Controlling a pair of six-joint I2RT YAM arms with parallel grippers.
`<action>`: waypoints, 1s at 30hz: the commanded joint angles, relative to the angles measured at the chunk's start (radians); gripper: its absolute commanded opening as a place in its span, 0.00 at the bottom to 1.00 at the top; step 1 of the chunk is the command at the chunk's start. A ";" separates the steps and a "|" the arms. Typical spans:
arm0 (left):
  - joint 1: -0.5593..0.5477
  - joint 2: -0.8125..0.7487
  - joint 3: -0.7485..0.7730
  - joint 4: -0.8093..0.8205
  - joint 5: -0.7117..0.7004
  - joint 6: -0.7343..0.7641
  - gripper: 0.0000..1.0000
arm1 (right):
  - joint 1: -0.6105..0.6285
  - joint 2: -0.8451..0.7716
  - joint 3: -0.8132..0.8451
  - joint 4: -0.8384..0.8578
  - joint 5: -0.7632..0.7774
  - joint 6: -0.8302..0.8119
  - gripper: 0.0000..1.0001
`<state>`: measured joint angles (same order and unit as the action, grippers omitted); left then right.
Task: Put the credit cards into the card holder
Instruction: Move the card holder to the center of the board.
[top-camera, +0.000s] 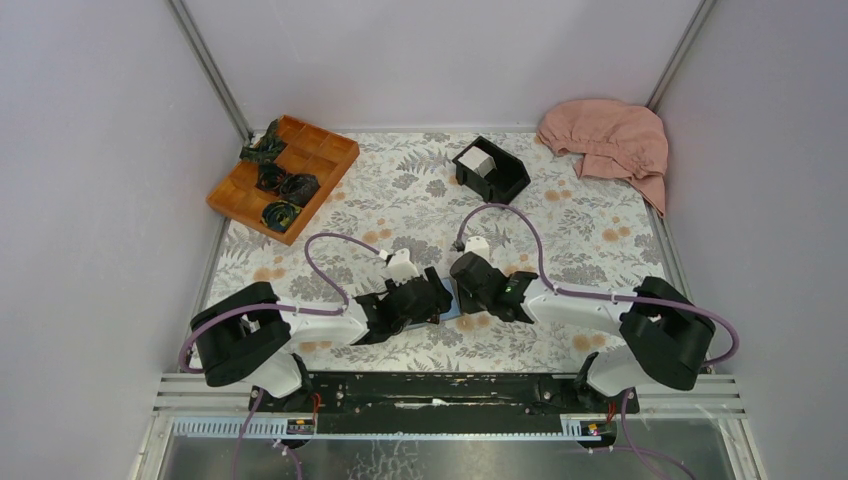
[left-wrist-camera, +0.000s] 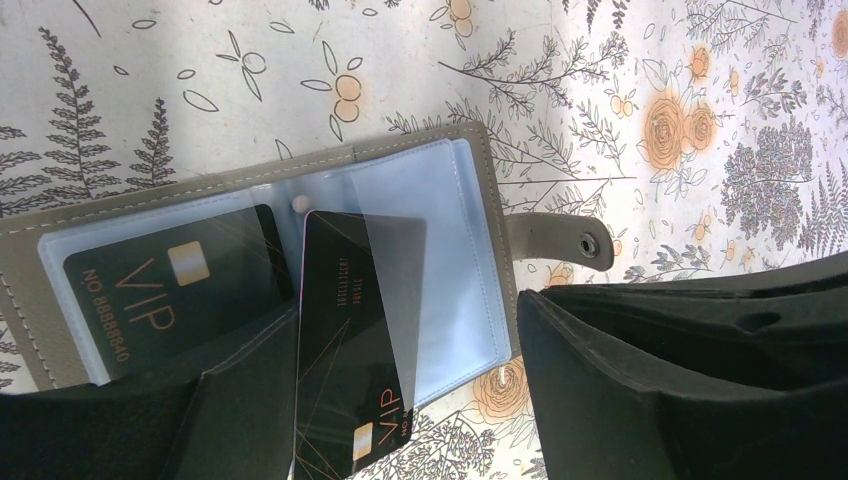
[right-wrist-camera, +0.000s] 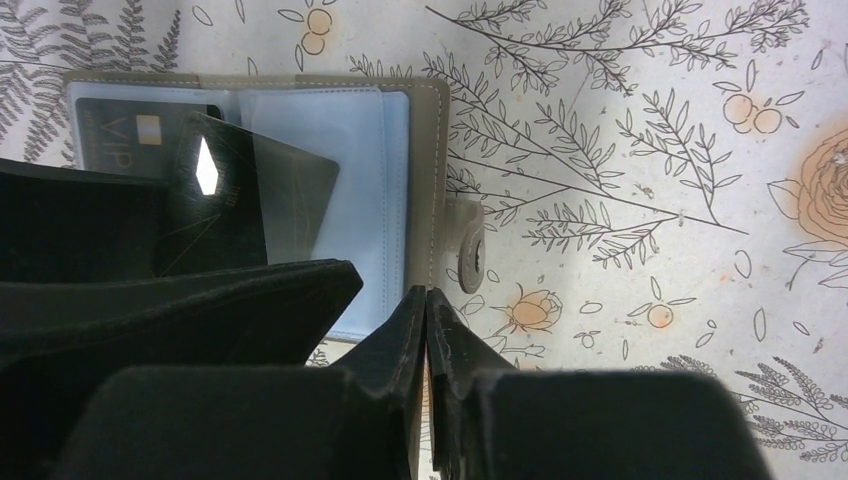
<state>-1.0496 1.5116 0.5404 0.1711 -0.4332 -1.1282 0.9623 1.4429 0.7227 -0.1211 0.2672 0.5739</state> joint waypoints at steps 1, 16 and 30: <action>0.010 0.084 -0.094 -0.317 -0.007 0.025 0.79 | 0.013 0.040 0.040 0.046 -0.017 0.013 0.09; 0.010 0.021 -0.104 -0.341 -0.019 0.005 0.90 | 0.018 0.126 -0.044 0.137 -0.051 0.061 0.09; 0.003 0.023 -0.076 -0.474 -0.047 -0.071 0.99 | 0.022 0.160 -0.063 0.159 -0.052 0.081 0.09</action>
<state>-1.0485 1.4502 0.5262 0.0940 -0.4709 -1.1648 0.9733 1.5608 0.6872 0.0856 0.2218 0.6388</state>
